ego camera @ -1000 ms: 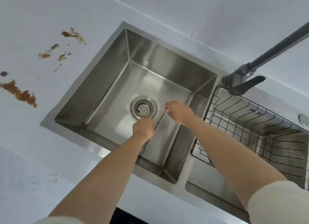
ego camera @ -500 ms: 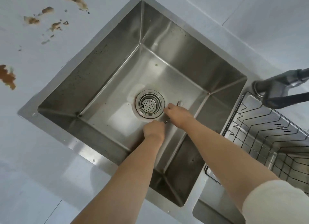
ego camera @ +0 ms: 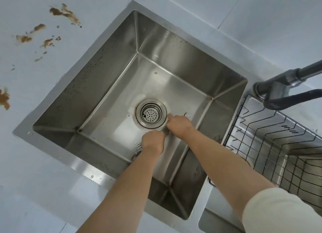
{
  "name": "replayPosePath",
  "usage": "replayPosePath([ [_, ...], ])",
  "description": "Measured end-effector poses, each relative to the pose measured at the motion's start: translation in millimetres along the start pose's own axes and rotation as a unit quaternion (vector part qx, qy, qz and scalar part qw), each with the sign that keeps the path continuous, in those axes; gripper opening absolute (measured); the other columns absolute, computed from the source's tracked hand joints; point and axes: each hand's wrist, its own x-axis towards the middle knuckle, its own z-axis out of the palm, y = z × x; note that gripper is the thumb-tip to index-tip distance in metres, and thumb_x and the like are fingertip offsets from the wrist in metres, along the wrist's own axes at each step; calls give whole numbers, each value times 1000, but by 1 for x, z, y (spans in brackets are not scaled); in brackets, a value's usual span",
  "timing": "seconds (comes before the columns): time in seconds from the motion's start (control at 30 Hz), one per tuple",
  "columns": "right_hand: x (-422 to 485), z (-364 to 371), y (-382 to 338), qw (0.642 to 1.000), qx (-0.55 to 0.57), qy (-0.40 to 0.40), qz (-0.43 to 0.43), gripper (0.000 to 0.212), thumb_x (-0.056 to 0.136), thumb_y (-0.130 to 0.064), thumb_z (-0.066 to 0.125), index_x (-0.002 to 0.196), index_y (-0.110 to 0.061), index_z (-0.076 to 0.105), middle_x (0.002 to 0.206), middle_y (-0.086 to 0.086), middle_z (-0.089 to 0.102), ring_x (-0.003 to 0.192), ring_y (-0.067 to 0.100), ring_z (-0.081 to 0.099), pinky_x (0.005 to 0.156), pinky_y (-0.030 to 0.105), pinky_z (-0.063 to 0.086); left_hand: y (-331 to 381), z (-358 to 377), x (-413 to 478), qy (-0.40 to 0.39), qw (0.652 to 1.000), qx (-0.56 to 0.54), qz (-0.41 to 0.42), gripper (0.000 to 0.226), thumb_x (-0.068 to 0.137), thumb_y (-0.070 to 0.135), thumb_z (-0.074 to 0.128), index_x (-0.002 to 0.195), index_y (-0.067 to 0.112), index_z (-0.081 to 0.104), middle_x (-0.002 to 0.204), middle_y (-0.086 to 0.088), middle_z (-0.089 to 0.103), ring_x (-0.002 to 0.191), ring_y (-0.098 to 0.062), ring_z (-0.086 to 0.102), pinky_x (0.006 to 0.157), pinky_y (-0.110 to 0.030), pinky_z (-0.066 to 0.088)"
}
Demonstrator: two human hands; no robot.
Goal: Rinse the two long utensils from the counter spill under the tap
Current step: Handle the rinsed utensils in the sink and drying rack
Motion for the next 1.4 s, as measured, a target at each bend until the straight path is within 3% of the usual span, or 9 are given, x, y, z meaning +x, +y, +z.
replayPosePath([
  [0.13, -6, -5, 7, 1000, 0, -18, 10, 34, 92, 5, 39, 120, -2, 56, 126, 14, 52, 114, 29, 55, 65, 29, 34, -4, -3, 0, -8, 1000, -22, -10, 25, 88, 9, 49, 111, 5, 58, 118, -14, 62, 110, -32, 58, 85, -35, 48],
  [0.27, -17, -14, 14, 1000, -17, -18, 3, 33, 91, 4, 41, 120, -3, 55, 125, 13, 55, 115, 31, 55, 86, 39, 45, -5, -4, -3, -16, 998, -63, -3, 28, 91, 22, 45, 111, 7, 55, 116, -15, 61, 108, -33, 57, 82, -35, 47],
  [0.47, -38, -25, 28, 999, 35, 11, 37, 30, 91, 2, 43, 120, -3, 50, 121, 15, 53, 109, 33, 54, 71, 33, 35, -9, -18, -15, -12, 992, -121, 20, 24, 91, 20, 44, 105, 9, 60, 111, -13, 65, 103, -31, 58, 79, -34, 46],
  [0.67, -78, -63, 35, 987, 99, 90, 84, 34, 90, 4, 37, 121, -2, 48, 119, 15, 53, 110, 31, 55, 95, 48, 36, -24, -58, -37, 89, 985, -137, 58, 17, 87, 14, 53, 98, 12, 66, 105, -10, 70, 99, -31, 61, 80, -33, 48],
  [0.77, -106, -76, 42, 979, 105, 141, 107, 34, 90, 4, 37, 122, -5, 47, 118, 12, 52, 107, 30, 55, 95, 53, 35, -21, -89, -49, 137, 981, -116, 78, 12, 85, 15, 59, 92, 11, 69, 100, -10, 70, 99, -31, 62, 81, -36, 49],
  [0.87, -142, -78, 56, 964, 128, 186, 143, 34, 88, 8, 39, 118, -6, 47, 114, 12, 51, 102, 32, 56, 88, 47, 40, -1, -119, -62, 173, 976, -67, 113, 15, 87, 19, 59, 96, 15, 69, 104, -8, 67, 103, -29, 60, 83, -35, 48],
  [1.03, -217, -50, 90, 935, 162, 216, 230, 39, 88, 3, 46, 125, -10, 45, 116, 8, 51, 103, 31, 58, 76, 40, 46, 69, -144, -78, 213, 948, 4, 238, 19, 90, 20, 54, 96, 10, 69, 100, -11, 65, 98, -33, 60, 80, -38, 48],
  [1.23, -292, 19, 128, 911, 169, 189, 324, 34, 88, 3, 45, 119, -10, 48, 114, 9, 52, 98, 30, 57, 64, 33, 37, 171, -120, -82, 223, 899, 129, 354, 22, 93, 17, 49, 102, 9, 67, 102, -8, 63, 102, -27, 58, 82, -37, 51],
  [1.4, -317, 85, 142, 909, 175, 122, 357, 37, 89, 0, 48, 125, -11, 45, 119, 10, 53, 100, 28, 58, 68, 36, 46, 229, -75, -76, 207, 872, 210, 390, 21, 94, 13, 48, 105, 7, 65, 101, -8, 63, 98, -23, 57, 74, -31, 48],
])
